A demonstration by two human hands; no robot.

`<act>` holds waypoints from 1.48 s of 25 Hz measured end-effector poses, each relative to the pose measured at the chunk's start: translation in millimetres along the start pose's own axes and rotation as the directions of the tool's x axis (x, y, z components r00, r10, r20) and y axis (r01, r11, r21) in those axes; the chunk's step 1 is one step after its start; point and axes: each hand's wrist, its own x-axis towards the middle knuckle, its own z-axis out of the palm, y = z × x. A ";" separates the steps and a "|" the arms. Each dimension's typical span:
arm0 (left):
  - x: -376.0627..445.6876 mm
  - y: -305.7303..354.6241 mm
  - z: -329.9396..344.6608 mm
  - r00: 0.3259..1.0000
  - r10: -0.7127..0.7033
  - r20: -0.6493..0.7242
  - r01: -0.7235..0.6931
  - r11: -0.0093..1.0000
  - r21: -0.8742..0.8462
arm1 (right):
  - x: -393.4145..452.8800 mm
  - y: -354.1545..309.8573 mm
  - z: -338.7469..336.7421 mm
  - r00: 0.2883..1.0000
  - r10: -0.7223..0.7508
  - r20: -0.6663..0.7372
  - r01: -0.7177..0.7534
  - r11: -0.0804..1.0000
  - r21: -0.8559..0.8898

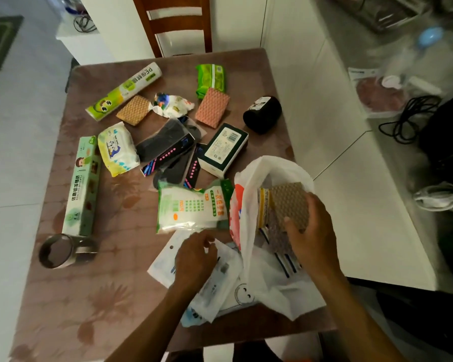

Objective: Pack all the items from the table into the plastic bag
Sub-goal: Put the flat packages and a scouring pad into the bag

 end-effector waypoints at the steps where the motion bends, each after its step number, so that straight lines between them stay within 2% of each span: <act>1: -1.1 -19.8 0.5 0.998 -0.063 -0.020 0.065 0.993 0.100 | -10.6 -1.9 2.7 0.998 -0.053 -0.027 0.053 0.999 0.013; 3: 0.3 -62.1 -1.3 0.977 -0.212 0.026 0.195 0.935 0.296 | -41.8 -4.8 15.6 0.993 -0.117 0.002 0.116 0.991 0.073; 4: 3.0 -81.4 -1.6 0.963 -0.264 0.059 0.234 0.920 0.314 | -57.8 -6.3 25.2 0.988 -0.149 0.043 0.145 0.986 0.085; 8: 13.4 -106.6 -3.5 0.963 -0.248 0.106 0.246 0.969 0.030 | -101.7 -5.5 62.7 0.947 -0.244 0.209 0.249 0.968 0.000; 11: 8.1 -107.3 -19.2 0.964 -0.264 0.025 0.263 0.964 0.048 | -111.6 -7.8 76.1 0.923 -0.264 0.279 0.276 0.961 -0.005; 13: -6.5 -108.4 -44.7 0.985 -0.163 0.056 0.167 0.983 -0.071 | -107.2 -16.2 75.9 0.917 -0.288 0.275 0.305 0.952 -0.023; 15: -26.3 -97.0 -82.5 0.983 -0.015 0.183 0.066 0.959 -0.277 | -96.3 -29.1 70.6 0.915 -0.288 0.282 0.310 0.950 -0.036; 17: -42.4 -72.1 -123.9 0.931 0.149 0.333 -0.016 0.929 -0.370 | -83.2 -46.1 64.0 0.857 -0.298 0.421 0.335 0.942 -0.015; 19: -47.9 -42.9 -153.1 0.869 0.282 0.408 -0.076 0.889 -0.451 | -72.9 -63.8 58.8 0.724 -0.246 0.645 0.213 0.968 0.132; 20: -46.2 -28.8 -162.8 0.849 0.332 0.411 -0.091 0.858 -0.505 | -68.4 -68.9 56.7 0.678 -0.235 0.697 0.112 0.970 0.218; 21: -42.7 -16.4 -170.9 0.833 0.365 0.415 -0.088 0.829 -0.553 | -64.4 -69.8 56.4 0.673 -0.234 0.702 0.034 0.957 0.287; 24: -30.1 22.1 -175.5 0.789 0.450 0.417 -0.063 0.735 -0.675 | -58.4 -60.4 36.5 0.732 -0.198 0.652 -0.094 0.918 0.384; 25: -26.2 35.5 -171.2 0.789 0.465 0.403 -0.068 0.716 -0.694 | -57.7 -52.7 26.4 0.746 -0.157 0.647 -0.197 0.876 0.440; 27: -15.9 60.3 -152.5 0.847 0.420 0.326 -0.079 0.705 -0.705 | -55.3 -32.9 3.2 0.764 -0.052 0.644 -0.414 0.725 0.551; 28: -10.2 70.0 -138.3 0.898 0.351 0.267 -0.063 0.701 -0.711 | -52.4 -23.0 -9.8 0.808 0.012 0.589 -0.442 0.673 0.593; 29: -5.6 79.5 -122.0 0.944 0.258 0.207 -0.036 0.702 -0.711 | -47.7 -12.7 -21.3 0.871 0.085 0.484 -0.411 0.667 0.622; 30: -1.9 85.8 -105.0 0.976 0.169 0.135 -0.037 0.745 -0.667 | -42.0 -3.4 -32.3 0.927 0.146 0.346 -0.347 0.683 0.643; 31: 1.6 88.2 -86.7 0.989 0.138 0.049 -0.093 0.847 -0.523 | -35.5 3.2 -41.6 0.961 0.200 0.193 -0.278 0.703 0.655; 32: 3.6 89.0 -65.9 0.979 0.205 -0.010 -0.199 0.939 -0.279 | -28.0 9.2 -50.3 0.968 0.243 0.057 -0.221 0.725 0.653; 33: 2.9 89.1 -44.5 0.951 0.309 0.020 -0.307 0.950 -0.052 | -20.2 15.3 -56.4 0.962 0.271 -0.041 -0.187 0.759 0.623; 34: 1.6 88.5 -23.8 0.921 0.375 0.106 -0.386 0.916 0.110 | -12.0 20.8 -59.3 0.956 0.280 -0.091 -0.178 0.796 0.578; 35: -0.5 89.5 -7.0 0.903 0.378 0.205 -0.420 0.878 0.228 | -4.9 26.1 -59.4 0.956 0.278 -0.097 -0.187 0.827 0.530; 37: -0.5 93.0 16.4 0.909 0.276 0.312 -0.391 0.824 0.410 | 4.7 33.1 -53.4 0.963 0.269 -0.003 -0.235 0.850 0.472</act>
